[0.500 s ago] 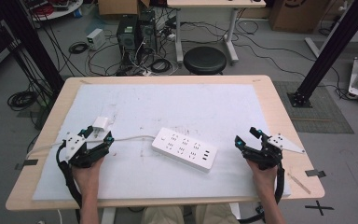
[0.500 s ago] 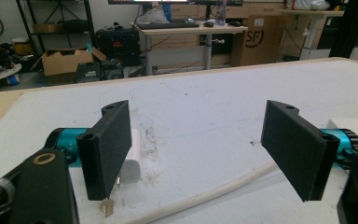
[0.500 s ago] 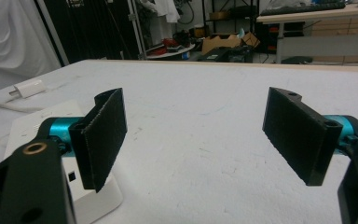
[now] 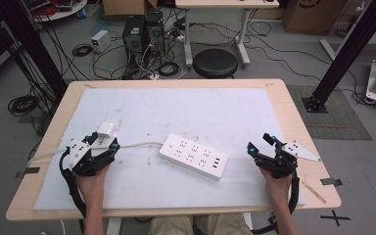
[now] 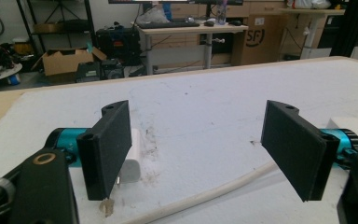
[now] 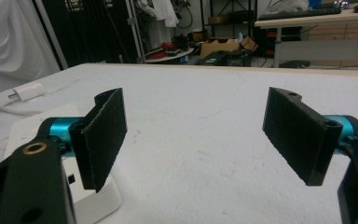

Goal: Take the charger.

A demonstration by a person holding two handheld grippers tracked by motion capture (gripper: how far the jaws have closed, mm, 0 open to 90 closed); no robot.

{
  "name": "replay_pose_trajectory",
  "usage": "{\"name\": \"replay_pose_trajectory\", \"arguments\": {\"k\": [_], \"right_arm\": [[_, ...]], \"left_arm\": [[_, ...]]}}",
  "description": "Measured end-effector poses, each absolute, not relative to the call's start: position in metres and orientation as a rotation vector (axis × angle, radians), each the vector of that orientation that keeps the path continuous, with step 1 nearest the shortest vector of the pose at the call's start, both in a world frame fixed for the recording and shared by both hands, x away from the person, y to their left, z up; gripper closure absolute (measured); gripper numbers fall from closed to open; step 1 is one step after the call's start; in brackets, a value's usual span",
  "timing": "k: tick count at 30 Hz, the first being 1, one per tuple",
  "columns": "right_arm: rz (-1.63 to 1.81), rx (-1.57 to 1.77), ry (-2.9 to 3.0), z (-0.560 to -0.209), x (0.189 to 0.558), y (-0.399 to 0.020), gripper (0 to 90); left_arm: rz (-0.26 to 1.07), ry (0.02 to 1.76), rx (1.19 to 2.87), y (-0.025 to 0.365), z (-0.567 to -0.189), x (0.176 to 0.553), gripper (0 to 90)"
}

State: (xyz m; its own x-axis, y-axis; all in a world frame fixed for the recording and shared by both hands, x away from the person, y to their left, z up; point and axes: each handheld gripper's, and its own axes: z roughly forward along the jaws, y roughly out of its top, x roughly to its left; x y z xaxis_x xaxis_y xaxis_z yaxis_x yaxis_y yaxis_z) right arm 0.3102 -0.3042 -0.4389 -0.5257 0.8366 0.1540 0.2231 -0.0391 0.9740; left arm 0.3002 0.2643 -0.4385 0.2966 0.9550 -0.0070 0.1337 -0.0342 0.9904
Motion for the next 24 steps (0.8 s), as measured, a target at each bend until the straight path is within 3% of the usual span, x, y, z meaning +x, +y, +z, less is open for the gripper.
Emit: {"name": "replay_pose_trajectory", "arguments": {"k": [14,24], "right_arm": [[1.606,1.112,1.744,-0.439,0.310,-0.304,22.3],[1.588,1.118,1.757,-0.439,0.310,-0.302,22.3]], "left_arm": [[0.929,1.098,1.456,0.264,-0.437,0.304,24.7],[0.874,1.168,1.512,0.267,-0.416,0.311,24.5]]}}
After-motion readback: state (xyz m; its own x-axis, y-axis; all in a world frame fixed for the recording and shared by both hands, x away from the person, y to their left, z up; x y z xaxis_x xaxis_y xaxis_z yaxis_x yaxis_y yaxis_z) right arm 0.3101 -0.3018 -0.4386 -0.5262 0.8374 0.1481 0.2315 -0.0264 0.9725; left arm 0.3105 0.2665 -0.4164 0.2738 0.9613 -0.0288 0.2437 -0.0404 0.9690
